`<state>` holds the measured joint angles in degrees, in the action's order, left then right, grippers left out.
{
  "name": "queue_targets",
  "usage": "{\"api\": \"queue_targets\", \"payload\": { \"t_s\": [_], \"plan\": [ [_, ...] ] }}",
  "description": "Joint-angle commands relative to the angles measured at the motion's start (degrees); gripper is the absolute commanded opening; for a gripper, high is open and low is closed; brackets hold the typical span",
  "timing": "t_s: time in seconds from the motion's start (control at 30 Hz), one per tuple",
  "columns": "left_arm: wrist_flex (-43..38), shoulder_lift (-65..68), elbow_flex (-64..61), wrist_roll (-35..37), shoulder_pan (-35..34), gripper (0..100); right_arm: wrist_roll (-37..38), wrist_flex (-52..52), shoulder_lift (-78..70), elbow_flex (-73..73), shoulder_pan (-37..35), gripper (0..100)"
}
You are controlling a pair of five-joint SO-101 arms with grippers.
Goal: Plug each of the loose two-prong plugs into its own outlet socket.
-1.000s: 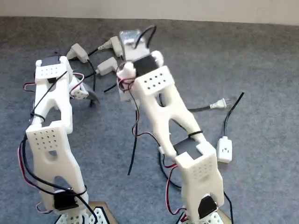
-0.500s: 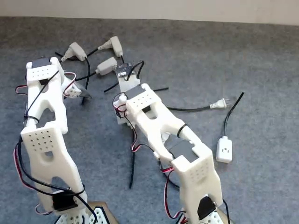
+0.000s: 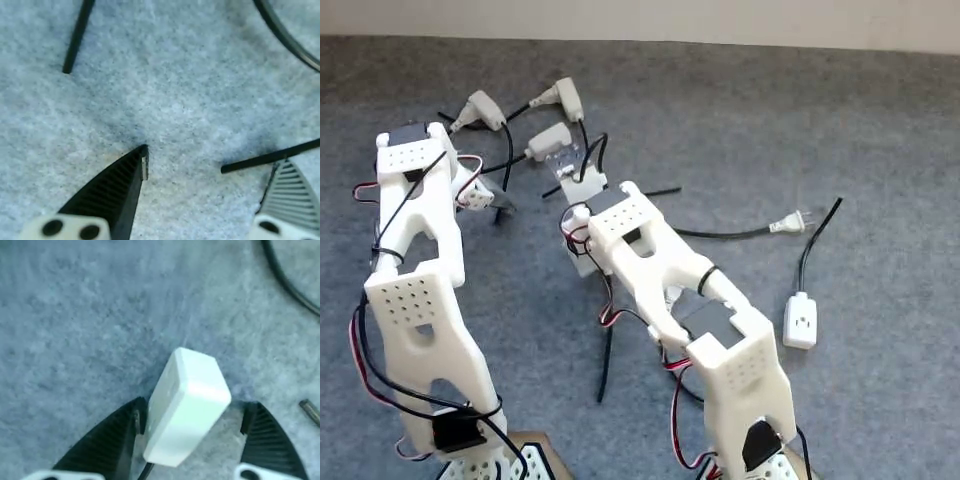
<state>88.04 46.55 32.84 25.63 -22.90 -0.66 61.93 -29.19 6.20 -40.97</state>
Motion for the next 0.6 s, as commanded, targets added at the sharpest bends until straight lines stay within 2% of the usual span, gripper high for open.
{"api": "queue_targets", "payload": {
  "t_s": [0.0, 0.13, 0.57],
  "plan": [
    [-1.05, -0.66, 1.71, 0.35, -0.31, 36, 0.70, 2.86, 4.53, 3.74, 0.13, 29.6],
    [-1.05, -0.66, 1.71, 0.35, -0.31, 36, 0.70, 7.60, 4.88, 7.34, 2.24, 29.6],
    [-1.05, -0.66, 1.71, 0.35, -0.31, 36, 0.70, 13.67, 5.76, 12.00, 7.78, 29.6]
  ]
}}
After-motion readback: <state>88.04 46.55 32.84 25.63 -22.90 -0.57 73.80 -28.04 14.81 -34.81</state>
